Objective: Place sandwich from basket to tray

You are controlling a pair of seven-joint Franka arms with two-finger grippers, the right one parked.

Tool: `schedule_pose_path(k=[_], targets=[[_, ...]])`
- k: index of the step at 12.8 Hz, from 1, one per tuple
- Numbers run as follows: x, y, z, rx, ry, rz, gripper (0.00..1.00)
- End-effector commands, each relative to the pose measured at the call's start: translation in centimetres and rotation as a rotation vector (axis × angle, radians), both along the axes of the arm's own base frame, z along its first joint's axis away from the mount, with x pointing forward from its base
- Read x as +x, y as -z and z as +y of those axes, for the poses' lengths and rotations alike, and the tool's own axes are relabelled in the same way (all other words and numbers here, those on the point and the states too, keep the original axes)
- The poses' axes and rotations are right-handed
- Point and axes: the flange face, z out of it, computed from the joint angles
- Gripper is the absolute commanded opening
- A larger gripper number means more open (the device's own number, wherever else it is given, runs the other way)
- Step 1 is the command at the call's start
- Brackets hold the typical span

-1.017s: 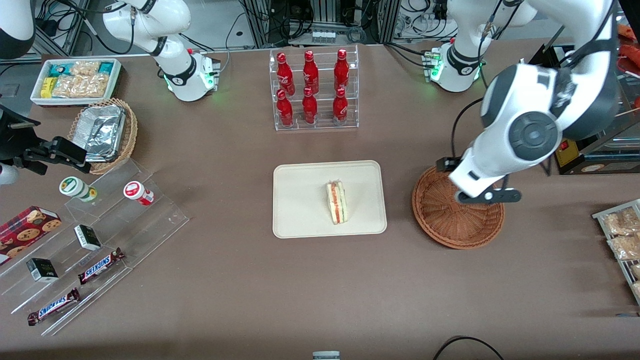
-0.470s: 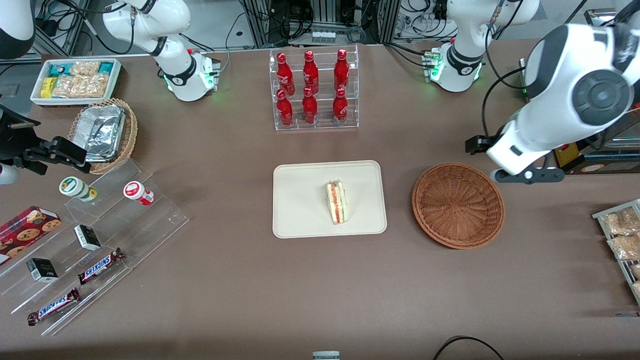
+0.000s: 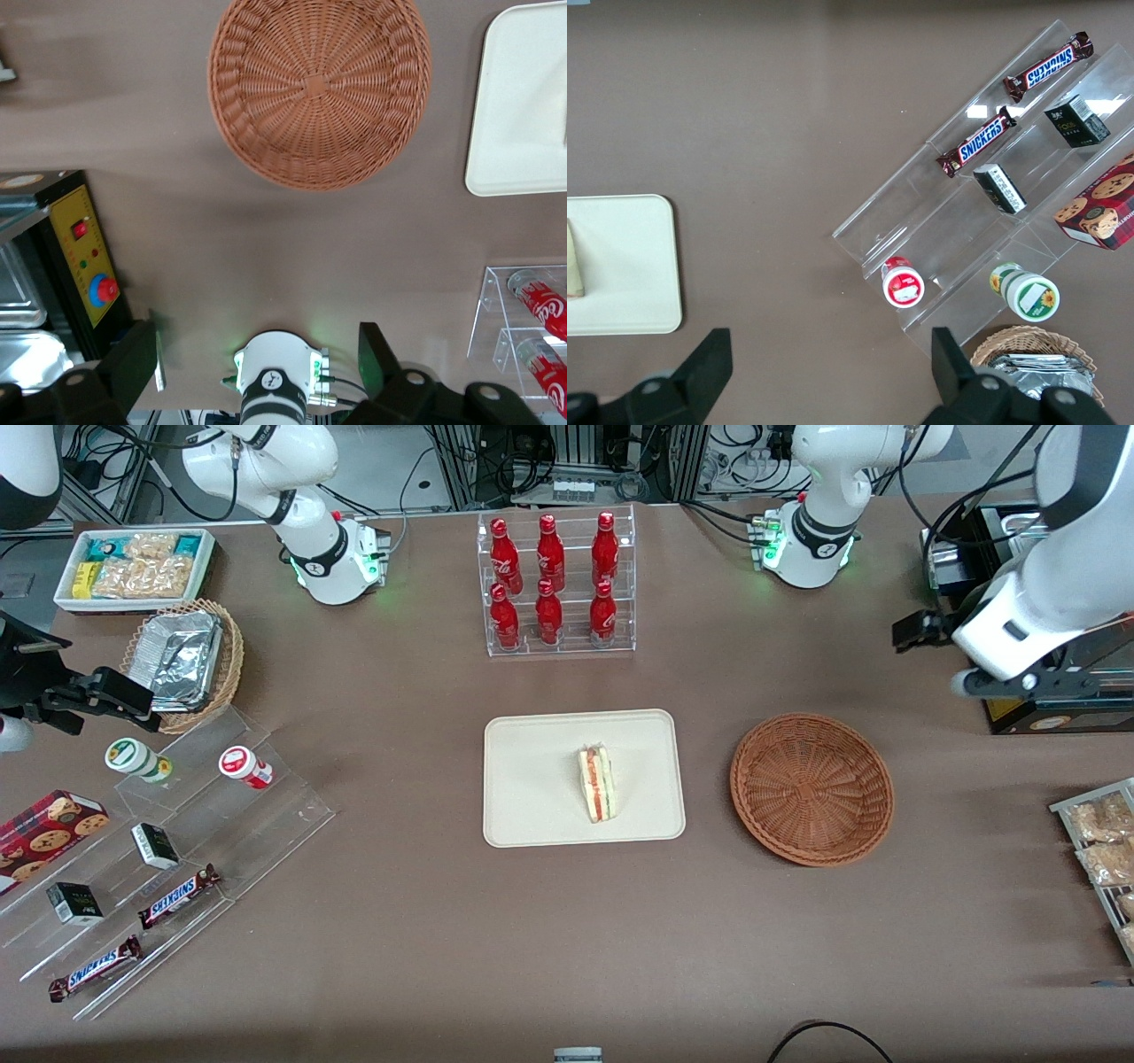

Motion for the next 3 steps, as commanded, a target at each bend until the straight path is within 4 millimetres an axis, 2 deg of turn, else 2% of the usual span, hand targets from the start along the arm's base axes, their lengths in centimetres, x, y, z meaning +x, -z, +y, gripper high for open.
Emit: schedule_pose_path(k=[1,3], targets=[[-0.77,-2.36,1.98,0.0,-0.018,-0.021,1.0],[-0.96,-2.91,2.85,0.008,-0.033,-0.034,1.0]])
